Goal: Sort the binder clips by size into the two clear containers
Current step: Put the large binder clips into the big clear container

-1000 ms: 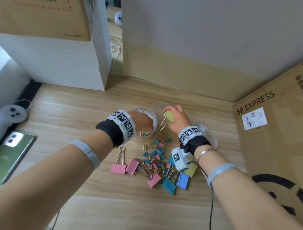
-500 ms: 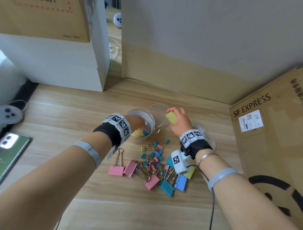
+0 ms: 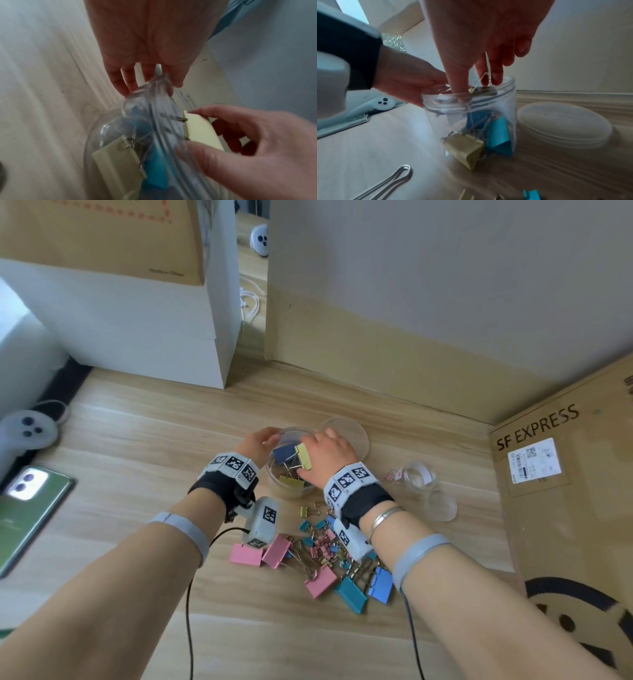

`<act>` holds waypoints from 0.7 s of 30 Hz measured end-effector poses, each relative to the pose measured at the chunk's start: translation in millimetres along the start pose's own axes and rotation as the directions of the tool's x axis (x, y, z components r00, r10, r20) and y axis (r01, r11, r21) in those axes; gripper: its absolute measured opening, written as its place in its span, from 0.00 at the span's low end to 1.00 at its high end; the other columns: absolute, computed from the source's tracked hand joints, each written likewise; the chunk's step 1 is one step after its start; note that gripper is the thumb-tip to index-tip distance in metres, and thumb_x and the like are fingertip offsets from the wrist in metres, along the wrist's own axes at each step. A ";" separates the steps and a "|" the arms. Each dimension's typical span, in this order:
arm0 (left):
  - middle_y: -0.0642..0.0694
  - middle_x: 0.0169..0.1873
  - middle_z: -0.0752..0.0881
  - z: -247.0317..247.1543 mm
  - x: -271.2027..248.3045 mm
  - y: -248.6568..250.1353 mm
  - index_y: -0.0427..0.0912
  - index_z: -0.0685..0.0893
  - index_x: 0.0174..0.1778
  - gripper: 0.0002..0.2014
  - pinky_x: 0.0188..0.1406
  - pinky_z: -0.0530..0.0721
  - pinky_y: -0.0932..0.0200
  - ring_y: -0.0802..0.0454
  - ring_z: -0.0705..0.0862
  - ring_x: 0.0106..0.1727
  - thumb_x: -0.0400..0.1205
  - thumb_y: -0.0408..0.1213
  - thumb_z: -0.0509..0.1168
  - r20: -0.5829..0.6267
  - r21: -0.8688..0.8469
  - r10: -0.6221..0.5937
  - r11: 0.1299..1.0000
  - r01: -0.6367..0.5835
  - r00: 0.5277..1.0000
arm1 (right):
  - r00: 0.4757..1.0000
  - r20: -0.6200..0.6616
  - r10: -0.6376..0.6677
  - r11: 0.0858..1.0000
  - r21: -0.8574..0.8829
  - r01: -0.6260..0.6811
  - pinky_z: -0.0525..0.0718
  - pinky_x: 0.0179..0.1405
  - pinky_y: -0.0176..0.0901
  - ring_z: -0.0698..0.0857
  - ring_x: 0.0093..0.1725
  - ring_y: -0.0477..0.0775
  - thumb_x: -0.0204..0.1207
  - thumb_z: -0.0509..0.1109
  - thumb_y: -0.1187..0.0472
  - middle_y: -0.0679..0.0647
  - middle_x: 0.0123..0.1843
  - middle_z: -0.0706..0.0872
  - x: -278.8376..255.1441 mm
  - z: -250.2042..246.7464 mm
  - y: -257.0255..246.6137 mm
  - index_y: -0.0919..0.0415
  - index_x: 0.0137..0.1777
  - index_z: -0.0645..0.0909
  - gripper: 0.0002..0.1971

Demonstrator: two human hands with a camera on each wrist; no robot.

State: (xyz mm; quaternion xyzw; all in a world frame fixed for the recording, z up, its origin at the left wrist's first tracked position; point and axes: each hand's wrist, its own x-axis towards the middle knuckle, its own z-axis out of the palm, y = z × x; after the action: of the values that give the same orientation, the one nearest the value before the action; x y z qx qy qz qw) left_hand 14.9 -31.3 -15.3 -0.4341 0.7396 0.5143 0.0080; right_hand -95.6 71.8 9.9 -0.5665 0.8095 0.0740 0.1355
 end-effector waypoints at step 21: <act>0.30 0.65 0.80 23.2 -5.7 -5.1 0.36 0.72 0.72 0.21 0.58 0.78 0.46 0.34 0.79 0.64 0.88 0.41 0.46 -0.124 -0.146 -0.054 0.989 0.036 0.991 | 0.856 0.447 0.260 0.887 0.240 -0.395 0.80 0.56 0.44 0.81 0.56 0.54 0.66 0.78 0.53 0.53 0.60 0.80 -75.4 57.7 91.5 0.55 0.60 0.76 0.23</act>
State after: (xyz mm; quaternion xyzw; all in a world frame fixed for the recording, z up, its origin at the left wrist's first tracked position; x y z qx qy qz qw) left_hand 11.7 -10.4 -27.5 -0.4822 0.6897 0.5370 -0.0590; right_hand -149.3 186.9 -25.3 -0.3608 0.8503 0.0776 0.3752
